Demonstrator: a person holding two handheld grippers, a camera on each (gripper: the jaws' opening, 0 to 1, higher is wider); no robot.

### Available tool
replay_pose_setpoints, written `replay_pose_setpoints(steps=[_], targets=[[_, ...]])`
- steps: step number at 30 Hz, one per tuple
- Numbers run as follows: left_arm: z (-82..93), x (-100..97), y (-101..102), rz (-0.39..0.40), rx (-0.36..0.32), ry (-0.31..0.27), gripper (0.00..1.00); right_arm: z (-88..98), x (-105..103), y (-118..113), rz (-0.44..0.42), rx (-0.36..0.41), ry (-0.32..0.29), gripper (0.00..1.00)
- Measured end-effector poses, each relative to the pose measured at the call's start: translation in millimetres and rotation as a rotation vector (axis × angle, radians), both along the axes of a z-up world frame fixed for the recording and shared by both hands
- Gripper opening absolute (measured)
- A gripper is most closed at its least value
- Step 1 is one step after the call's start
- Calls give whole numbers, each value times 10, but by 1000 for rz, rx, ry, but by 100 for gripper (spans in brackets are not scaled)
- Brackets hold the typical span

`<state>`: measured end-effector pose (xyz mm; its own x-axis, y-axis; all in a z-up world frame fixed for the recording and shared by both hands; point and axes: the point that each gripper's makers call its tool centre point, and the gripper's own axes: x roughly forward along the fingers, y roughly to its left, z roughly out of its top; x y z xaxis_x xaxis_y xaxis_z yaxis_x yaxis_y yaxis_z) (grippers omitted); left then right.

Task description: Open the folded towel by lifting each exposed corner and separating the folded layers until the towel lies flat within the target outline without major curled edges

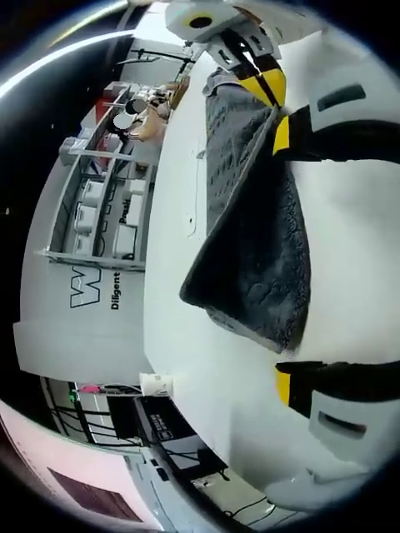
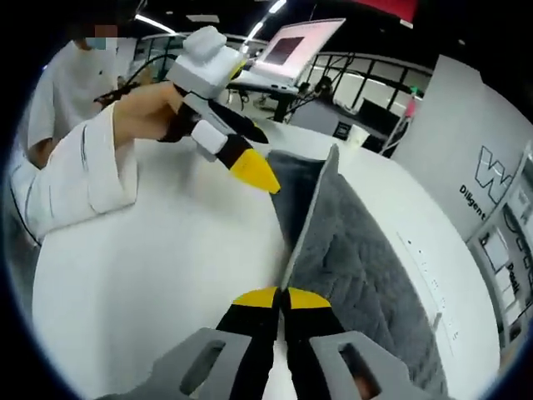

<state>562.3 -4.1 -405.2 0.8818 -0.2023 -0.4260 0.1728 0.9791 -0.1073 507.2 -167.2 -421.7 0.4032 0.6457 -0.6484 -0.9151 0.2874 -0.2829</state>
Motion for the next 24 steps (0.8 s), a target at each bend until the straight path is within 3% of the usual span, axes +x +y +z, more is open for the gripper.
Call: replay_pose_setpoints(steps=[14,20,24], targets=[[-12,13,-45,-12,1,2,99,-203,28,25,-28,5,72,0],[-24,15,-52,-11,2,6,99,-76,-36,21,-50,88,96,0],[-20,11,-66,-13,4,4,99,45,-82,-4,-62,150,104,8]])
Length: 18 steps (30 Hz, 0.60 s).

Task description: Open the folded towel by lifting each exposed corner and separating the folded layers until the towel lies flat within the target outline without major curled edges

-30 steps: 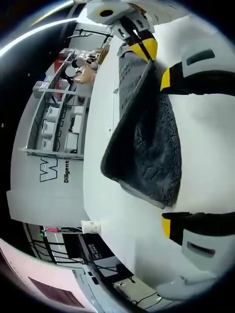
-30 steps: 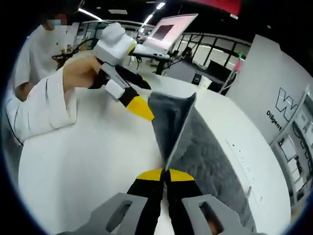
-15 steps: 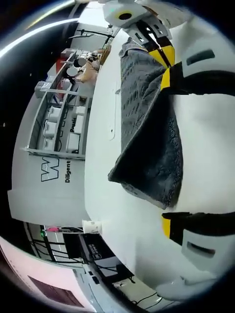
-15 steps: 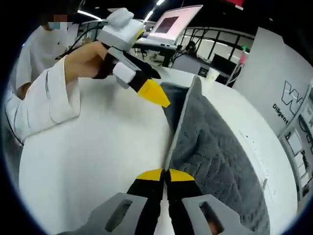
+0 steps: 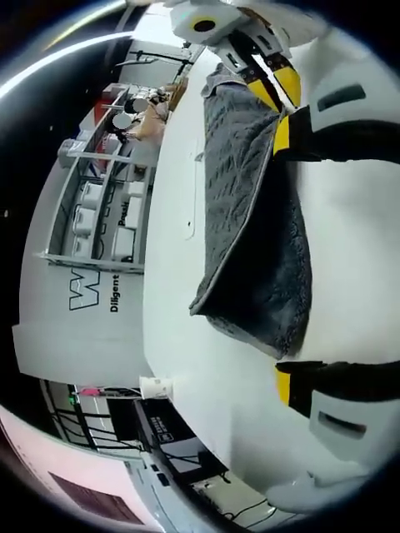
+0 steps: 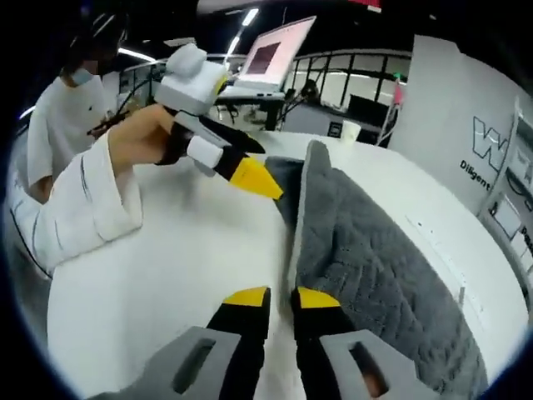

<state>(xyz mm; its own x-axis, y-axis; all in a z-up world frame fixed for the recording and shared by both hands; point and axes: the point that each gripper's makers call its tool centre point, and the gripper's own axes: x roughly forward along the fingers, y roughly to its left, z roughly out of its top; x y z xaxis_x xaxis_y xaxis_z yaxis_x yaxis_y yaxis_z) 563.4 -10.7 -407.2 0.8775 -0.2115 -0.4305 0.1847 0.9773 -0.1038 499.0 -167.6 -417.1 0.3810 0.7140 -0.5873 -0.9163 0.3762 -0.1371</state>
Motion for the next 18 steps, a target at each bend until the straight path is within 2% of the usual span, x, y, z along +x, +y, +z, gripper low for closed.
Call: replay_pose_setpoints(steps=[6,7,12,13,15,18], targets=[[-12,-4,-20,-4,3,3,99,111,-63,-89,-27,38,-19,29],[-8,-3,-28,-4,4,1,99,223,-50,-205,-68,73,-46,32],[2,-3,-45,-8,7,-2,98,268,-6,-414,-127,62,-77,57],[14,5,-63,-9,5,-8,98,282,6,-580,-167,58,-94,60],[33,11,-107,-22,3,-16,98,293,11,-674,-179,67,-95,62],[43,15,-133,-29,-4,-20,98,315,3,-796,-203,95,-97,72]])
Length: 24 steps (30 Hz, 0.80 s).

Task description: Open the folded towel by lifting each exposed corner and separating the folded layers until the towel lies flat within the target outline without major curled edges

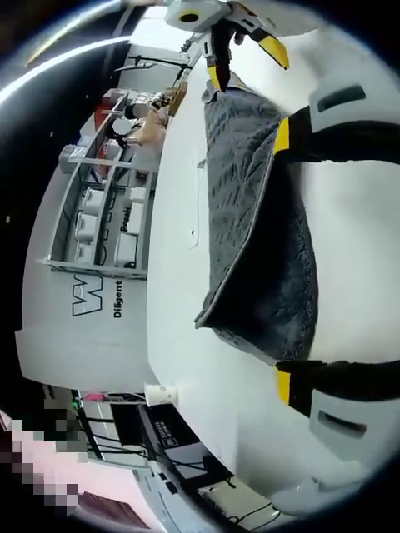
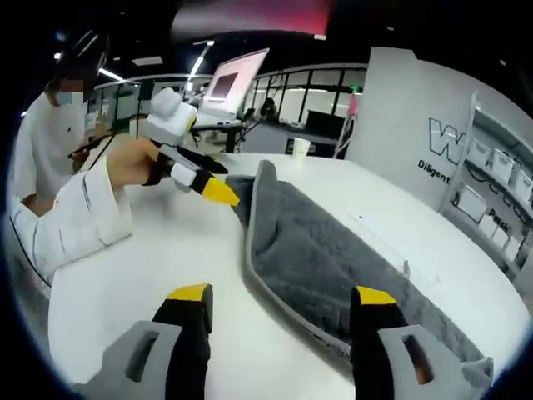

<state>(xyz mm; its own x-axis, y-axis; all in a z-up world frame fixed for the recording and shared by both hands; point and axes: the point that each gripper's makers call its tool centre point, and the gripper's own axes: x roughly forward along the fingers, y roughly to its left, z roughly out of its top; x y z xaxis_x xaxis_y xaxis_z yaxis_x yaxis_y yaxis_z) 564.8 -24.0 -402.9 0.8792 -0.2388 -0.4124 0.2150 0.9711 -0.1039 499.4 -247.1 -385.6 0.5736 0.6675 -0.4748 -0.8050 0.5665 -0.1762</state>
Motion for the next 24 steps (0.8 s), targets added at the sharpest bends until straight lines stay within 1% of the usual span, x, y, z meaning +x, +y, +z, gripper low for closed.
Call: replay_pose_setpoints(steps=[1,2,4,8,11,12,13,14,17,18,20,21,24], targets=[[4,2,-9,-2,-3,-1,98,6,-3,-40,-8,10,-2,77],[17,11,-66,-19,-15,-9,98,-2,3,-95,-22,17,1,80],[14,13,-93,-24,-12,-9,98,-23,0,-153,-39,17,1,87],[46,23,-128,-26,5,-25,96,-60,15,-225,-59,22,7,89],[103,30,-214,-49,-19,-47,95,-69,19,-238,-65,31,12,95],[122,32,-243,-56,-26,-55,95,-119,15,-262,-76,55,33,98],[134,35,-264,-61,-37,-60,94,-140,1,-270,-76,53,36,99],[136,35,-283,-62,-49,-58,92,-154,-20,-283,-80,45,36,99],[141,47,-298,-61,-52,-63,89,-162,-31,-309,-76,25,21,99],[142,50,-303,-61,-53,-64,86,-164,-34,-318,-75,18,16,99],[180,71,-337,-57,-56,-92,79,-147,-37,-343,-90,18,-3,99],[236,100,-412,-65,-102,-126,77,-161,-60,-351,-86,26,-1,99],[238,118,-460,-65,-159,-131,74,-168,-56,-361,-93,31,0,99]])
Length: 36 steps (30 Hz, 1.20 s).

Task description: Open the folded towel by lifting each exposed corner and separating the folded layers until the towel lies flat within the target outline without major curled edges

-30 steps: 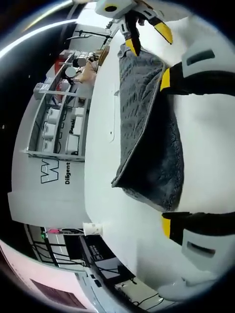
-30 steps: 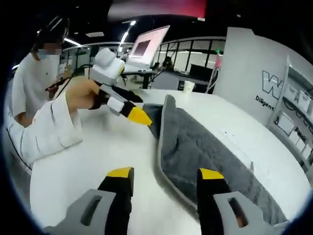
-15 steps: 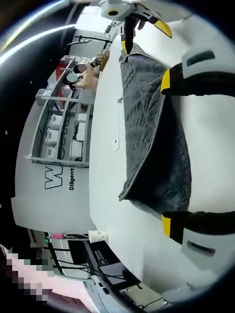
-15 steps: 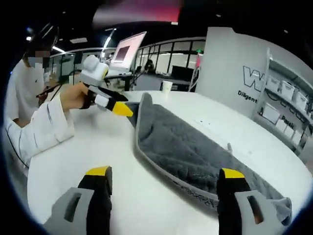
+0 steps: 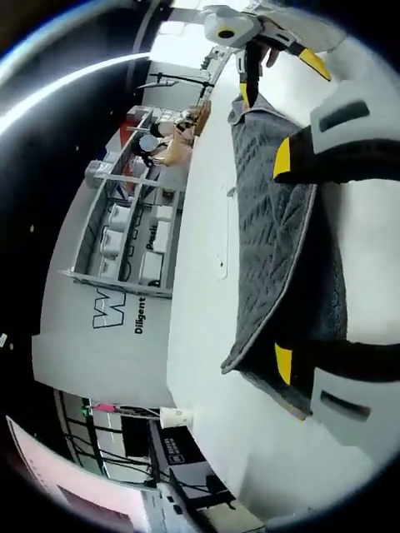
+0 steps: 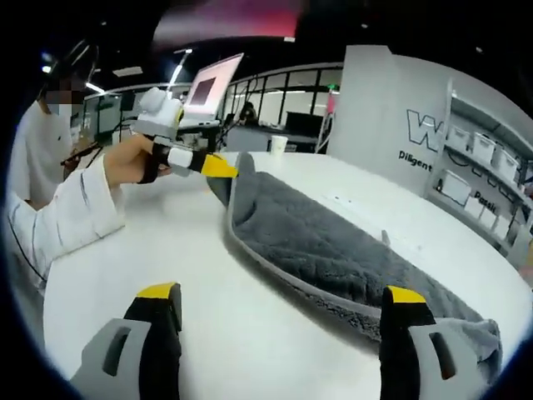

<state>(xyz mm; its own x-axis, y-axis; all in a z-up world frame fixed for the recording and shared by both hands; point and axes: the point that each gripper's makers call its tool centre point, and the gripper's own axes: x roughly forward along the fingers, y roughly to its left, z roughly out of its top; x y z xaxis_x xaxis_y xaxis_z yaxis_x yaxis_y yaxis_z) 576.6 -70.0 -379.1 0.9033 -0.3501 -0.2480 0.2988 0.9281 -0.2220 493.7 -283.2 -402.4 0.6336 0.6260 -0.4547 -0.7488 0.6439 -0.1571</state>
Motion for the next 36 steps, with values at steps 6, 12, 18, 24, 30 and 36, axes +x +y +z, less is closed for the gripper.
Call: replay_pose_setpoints(steps=[6,12,18,24,30,36], targets=[[-48,65,-59,1,-208,2,61,7,-17,-7,-4,3,-4,98],[-141,85,36,53,-143,11,45,35,-32,8,-3,17,-10,97],[-206,101,75,71,-113,18,19,33,-31,-1,-5,15,-9,96],[-232,109,70,73,-104,25,2,25,-3,-57,-19,18,-6,97],[-273,74,64,70,-56,53,2,40,9,-104,-35,29,-3,98],[-299,10,76,59,54,82,2,44,38,-152,-48,42,4,98]])
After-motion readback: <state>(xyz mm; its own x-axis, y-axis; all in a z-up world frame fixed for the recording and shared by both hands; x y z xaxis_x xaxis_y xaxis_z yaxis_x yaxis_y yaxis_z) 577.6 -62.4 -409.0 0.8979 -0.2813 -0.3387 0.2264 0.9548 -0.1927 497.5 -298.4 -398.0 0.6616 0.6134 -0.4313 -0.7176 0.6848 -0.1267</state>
